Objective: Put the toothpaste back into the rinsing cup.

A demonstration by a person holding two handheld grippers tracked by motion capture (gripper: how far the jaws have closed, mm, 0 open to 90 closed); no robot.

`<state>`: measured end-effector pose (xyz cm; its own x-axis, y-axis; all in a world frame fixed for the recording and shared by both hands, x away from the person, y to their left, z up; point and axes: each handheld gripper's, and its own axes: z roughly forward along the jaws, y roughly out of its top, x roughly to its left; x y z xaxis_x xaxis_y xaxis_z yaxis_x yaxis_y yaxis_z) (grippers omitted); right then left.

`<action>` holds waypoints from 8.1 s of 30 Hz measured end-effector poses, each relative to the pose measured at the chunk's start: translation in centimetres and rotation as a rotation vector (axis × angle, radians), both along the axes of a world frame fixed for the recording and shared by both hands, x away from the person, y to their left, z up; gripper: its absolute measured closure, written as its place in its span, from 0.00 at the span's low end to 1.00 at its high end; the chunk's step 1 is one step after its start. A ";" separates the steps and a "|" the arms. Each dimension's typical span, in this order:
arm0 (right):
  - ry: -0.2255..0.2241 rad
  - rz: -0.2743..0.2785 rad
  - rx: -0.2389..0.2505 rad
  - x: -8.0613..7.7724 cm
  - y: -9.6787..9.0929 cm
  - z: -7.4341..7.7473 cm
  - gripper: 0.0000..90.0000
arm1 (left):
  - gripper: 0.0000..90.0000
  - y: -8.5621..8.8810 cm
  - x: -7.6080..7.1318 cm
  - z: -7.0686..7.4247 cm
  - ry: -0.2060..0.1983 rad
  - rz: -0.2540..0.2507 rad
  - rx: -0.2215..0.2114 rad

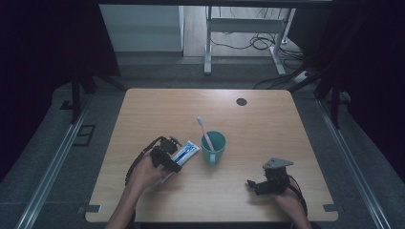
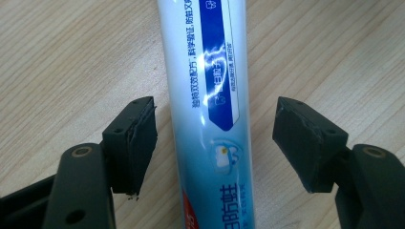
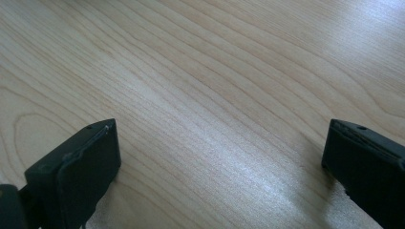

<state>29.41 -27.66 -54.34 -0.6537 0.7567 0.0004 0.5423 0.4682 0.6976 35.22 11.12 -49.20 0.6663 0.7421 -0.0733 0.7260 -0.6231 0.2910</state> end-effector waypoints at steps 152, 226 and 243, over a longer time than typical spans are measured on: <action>-0.003 0.003 -0.003 0.0 0.0 0.0 0.00 | 0.81 -0.7 -1.7 9.0 -0.319 -0.096 -0.417; -0.003 0.004 -0.003 0.0 0.0 0.0 0.00 | 0.81 -9.0 3.4 9.3 -0.508 -0.014 -0.553; -0.003 0.004 -0.002 0.0 0.0 0.0 0.00 | 0.80 -9.2 3.3 7.1 -0.517 0.000 -0.560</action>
